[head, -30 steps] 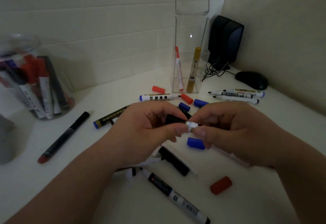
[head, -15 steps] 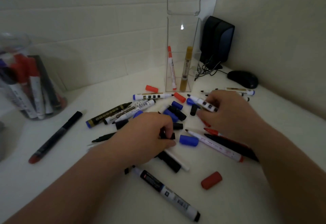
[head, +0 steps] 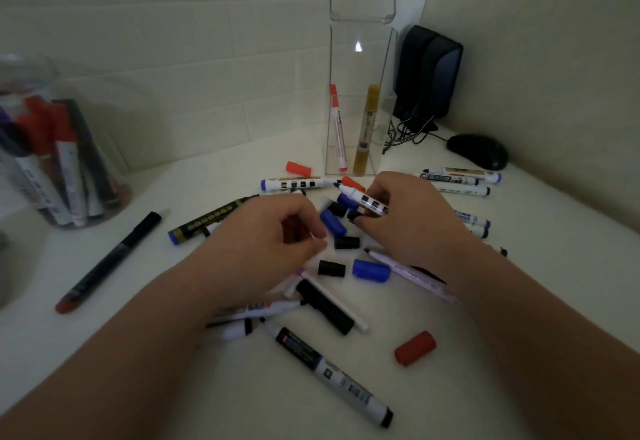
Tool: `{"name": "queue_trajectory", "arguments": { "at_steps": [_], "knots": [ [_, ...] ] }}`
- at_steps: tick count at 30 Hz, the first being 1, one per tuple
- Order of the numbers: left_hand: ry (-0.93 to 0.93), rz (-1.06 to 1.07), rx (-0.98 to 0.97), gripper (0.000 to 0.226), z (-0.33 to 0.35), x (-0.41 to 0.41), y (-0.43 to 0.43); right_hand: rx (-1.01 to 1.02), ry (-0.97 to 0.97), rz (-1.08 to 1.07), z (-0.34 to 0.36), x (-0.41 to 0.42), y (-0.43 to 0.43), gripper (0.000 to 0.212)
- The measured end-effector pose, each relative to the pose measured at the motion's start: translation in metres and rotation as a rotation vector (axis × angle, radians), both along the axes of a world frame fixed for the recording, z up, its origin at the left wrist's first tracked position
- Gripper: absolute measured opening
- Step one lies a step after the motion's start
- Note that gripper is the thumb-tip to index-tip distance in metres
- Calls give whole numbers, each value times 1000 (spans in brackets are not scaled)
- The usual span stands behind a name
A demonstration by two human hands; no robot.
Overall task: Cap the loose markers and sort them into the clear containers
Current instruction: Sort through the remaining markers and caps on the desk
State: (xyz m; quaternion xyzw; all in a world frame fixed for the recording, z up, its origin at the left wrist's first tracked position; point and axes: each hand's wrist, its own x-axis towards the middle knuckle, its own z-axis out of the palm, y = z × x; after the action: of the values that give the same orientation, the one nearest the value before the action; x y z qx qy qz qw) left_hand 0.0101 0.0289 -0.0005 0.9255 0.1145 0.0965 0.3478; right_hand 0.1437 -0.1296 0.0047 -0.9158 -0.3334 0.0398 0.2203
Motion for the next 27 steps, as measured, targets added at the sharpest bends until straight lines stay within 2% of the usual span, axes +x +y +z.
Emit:
{"name": "queue_trajectory", "arguments": {
  "at_steps": [4,8,11,13,15,17,19,22,27],
  "knots": [
    [-174,108,-106,22,3,1,5,143,66,5,8,-5,-13,25],
    [-161,-73,-264,41,7,-3,-10,457,409,53,16,-24,-19,20],
    [-190,-148,-361,31,9,-4,-18,608,627,89,20,-34,-19,23],
    [-232,-120,-493,24,9,-4,-17,700,666,94,24,-37,-20,26],
    [-283,-69,-770,22,7,-3,-13,756,645,104,29,-39,-22,25],
    [-334,-62,-1111,26,9,-1,-11,754,589,171,33,-38,-26,13],
    [-390,-82,-1323,28,12,0,-9,674,427,229,33,-39,-31,14],
    [-407,-130,-1414,30,14,-1,-6,636,217,288,31,-42,-35,12],
    [-420,-214,-1412,34,13,-3,-2,669,124,303,32,-46,-36,21]
  ]
}}
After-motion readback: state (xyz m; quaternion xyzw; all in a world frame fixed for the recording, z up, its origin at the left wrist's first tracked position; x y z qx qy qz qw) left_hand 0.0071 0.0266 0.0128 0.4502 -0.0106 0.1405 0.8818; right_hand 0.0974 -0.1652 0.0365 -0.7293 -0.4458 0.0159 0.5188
